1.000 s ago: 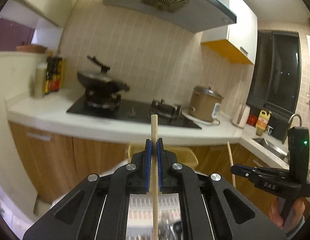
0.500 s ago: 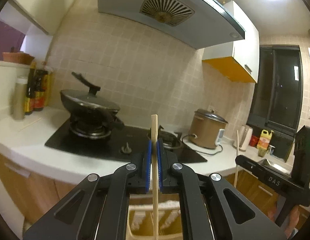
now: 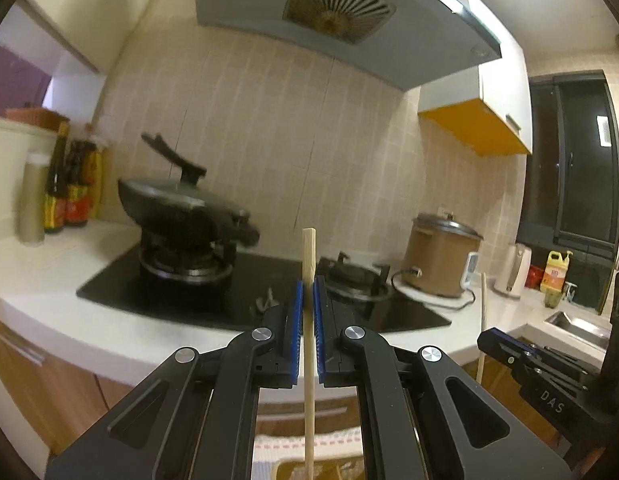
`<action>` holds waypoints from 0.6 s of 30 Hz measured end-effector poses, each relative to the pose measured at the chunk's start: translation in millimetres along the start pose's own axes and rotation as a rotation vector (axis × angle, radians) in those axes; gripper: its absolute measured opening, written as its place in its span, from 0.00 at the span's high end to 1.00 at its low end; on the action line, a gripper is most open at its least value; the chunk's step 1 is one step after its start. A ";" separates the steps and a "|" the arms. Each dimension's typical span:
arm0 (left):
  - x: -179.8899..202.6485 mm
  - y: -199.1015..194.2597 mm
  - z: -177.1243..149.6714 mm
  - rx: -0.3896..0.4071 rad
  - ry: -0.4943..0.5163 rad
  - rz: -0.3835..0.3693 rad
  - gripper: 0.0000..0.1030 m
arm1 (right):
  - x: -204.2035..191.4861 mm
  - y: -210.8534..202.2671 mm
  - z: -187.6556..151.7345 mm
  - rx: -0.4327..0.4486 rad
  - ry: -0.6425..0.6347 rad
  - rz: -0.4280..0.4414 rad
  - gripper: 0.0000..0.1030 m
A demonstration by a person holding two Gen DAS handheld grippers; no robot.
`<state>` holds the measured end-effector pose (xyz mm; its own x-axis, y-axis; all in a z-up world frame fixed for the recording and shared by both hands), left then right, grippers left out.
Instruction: Organize utensils
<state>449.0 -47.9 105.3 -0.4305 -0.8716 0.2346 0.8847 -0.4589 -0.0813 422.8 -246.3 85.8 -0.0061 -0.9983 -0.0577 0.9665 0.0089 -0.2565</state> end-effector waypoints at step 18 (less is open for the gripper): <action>-3.2 -69.6 -16.0 -0.149 -0.014 -0.029 0.50 | 3.6 -69.6 -14.9 -0.076 0.010 0.010 0.58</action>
<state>385.9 -16.0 94.7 -0.4523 -0.8554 0.2525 0.8351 -0.5056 -0.2168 351.7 -249.7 89.0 0.0007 -0.9976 -0.0698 0.9443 0.0236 -0.3282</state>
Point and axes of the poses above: each gripper's, at about its wrist camera, not at the fingertips, and y roughly the way its jaws point, x to its right, z to its top, the point moved 6 cm from there along y, roughly the way its jaws point, and after that the axes turned 5 degrees about -z, right-handed, at the moved point
